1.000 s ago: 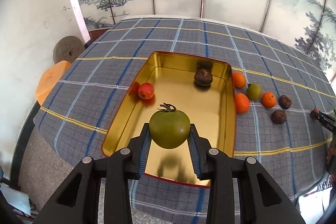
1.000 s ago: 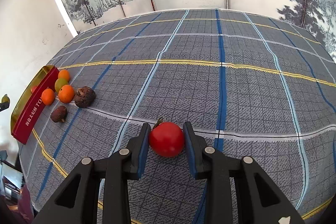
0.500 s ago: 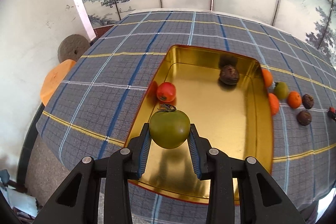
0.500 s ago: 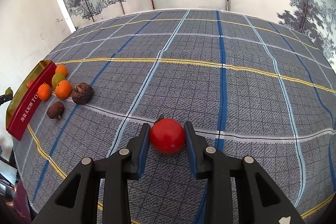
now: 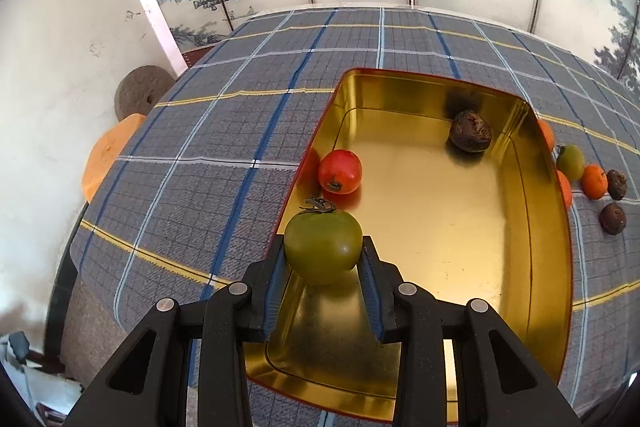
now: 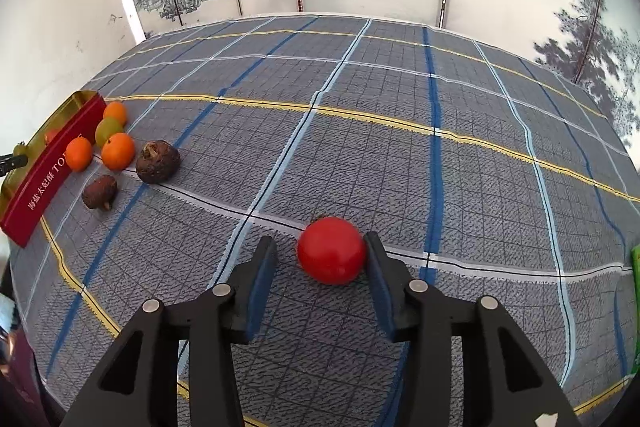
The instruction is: Organize fruits
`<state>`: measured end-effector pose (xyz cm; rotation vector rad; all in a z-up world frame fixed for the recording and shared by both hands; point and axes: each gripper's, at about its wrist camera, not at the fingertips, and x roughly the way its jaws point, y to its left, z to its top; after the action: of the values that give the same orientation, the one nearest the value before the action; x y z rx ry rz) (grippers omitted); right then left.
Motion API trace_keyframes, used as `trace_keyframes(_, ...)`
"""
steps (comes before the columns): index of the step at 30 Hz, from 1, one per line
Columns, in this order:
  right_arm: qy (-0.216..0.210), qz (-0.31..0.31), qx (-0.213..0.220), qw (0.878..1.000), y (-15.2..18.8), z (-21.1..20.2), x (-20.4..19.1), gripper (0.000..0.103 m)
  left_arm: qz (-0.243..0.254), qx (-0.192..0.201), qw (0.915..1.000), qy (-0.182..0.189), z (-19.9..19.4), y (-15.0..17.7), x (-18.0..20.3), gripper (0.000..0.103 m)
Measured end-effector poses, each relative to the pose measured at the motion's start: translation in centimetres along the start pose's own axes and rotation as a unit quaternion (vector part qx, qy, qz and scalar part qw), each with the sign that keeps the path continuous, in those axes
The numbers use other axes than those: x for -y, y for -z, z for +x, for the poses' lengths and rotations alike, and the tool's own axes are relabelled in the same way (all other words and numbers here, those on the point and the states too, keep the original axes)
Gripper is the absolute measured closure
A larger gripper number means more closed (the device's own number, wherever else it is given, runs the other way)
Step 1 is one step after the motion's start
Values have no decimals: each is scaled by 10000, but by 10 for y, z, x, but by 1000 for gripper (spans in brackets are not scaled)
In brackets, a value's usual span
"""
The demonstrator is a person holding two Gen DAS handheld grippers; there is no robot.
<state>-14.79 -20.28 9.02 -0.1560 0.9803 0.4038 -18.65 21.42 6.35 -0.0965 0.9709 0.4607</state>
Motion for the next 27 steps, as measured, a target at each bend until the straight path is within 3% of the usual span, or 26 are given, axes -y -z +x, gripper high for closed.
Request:
trace_keyframes(13, -103, 66, 29, 9999, 0, -2, 1, 60, 118, 4, 9999, 88, -1, 1, 0, 59)
trace_keyframes(22, -276, 463, 105, 9985, 13, -12, 13, 60, -218, 441, 9972, 558, -57, 9, 1, 42)
trace_keyframes(27, -206, 361, 63, 9991, 11, -10, 8, 58, 3, 582, 9959, 695, -84, 23, 20, 41)
